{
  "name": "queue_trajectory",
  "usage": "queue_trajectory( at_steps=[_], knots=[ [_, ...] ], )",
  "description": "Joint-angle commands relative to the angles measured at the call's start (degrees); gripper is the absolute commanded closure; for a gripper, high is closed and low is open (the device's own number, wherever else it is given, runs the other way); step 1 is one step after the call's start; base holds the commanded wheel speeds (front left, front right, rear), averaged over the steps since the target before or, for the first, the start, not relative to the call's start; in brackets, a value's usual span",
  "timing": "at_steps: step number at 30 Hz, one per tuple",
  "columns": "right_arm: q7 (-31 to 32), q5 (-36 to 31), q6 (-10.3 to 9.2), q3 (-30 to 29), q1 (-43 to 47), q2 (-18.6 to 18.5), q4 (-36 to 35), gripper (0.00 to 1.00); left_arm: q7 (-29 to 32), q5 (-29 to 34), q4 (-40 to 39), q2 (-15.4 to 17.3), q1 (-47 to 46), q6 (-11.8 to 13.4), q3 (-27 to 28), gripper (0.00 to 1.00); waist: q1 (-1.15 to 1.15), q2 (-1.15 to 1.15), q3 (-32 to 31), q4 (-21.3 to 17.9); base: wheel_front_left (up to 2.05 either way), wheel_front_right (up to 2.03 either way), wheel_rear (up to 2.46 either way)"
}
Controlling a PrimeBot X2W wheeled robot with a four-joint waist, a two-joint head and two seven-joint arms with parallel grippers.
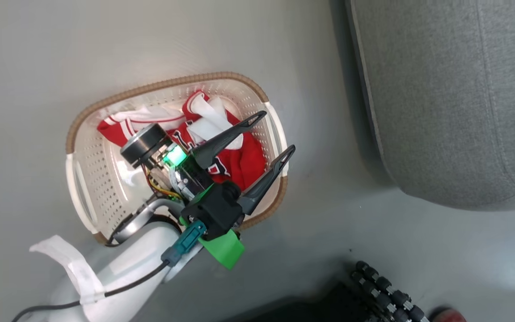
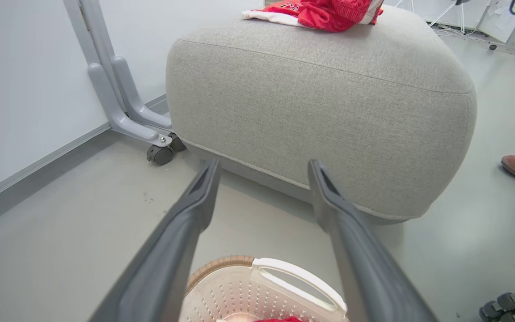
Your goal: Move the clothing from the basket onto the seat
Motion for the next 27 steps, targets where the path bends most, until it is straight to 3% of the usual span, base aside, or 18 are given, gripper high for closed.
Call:
queue_trajectory(
  at_steps=[1, 6, 13, 21, 27],
  knots=[
    [-0.13, 0.17, -0.1, -0.6, 3.14, 0.61, -2.2, 0.0, -1.17, -0.31, 1.05, -0.97, 1.29, 0.84, 0.24, 0.0, 0.0, 0.0, -4.32, 1.36, 0.0, 0.0, 0.0],
    [-0.14, -0.76, -0.1, 4.2, 13.11, 4.69, -10.03, 0.0, -3.7, -3.58, 5.26, -3.91, 4.52, 2.63, 2.02, 0.0, 0.0, 0.0, -10.52, 3.03, 0.0, 0.0, 0.0],
    [-0.13, -3.46, -0.1, 13.51, 20.37, 6.66, -11.38, 0.0, -4.04, -6.71, 5.83, -8.52, 11.22, 3.25, 7.48, 0.0, 0.0, 0.0, -20.15, 6.82, 0.0, 0.0, 0.0],
    [-0.13, -6.74, -0.1, 24.83, 23.95, 5.25, -8.75, 0.0, -3.98, -5.86, 6.38, -13.94, 20.23, 2.34, 16.7, 0.0, 0.0, 0.0, -29.73, 13.05, 0.0, 0.0, 0.0],
    [-0.13, -6.72, -0.1, 32.29, 25.84, 4.87, -10.01, 0.0, -3.97, -2.75, 5.33, -16.0, 26.22, 2.5, 23.97, 0.0, 0.0, 0.0, -34.23, 16.38, 0.0, 0.0, 0.0]
  ],
)
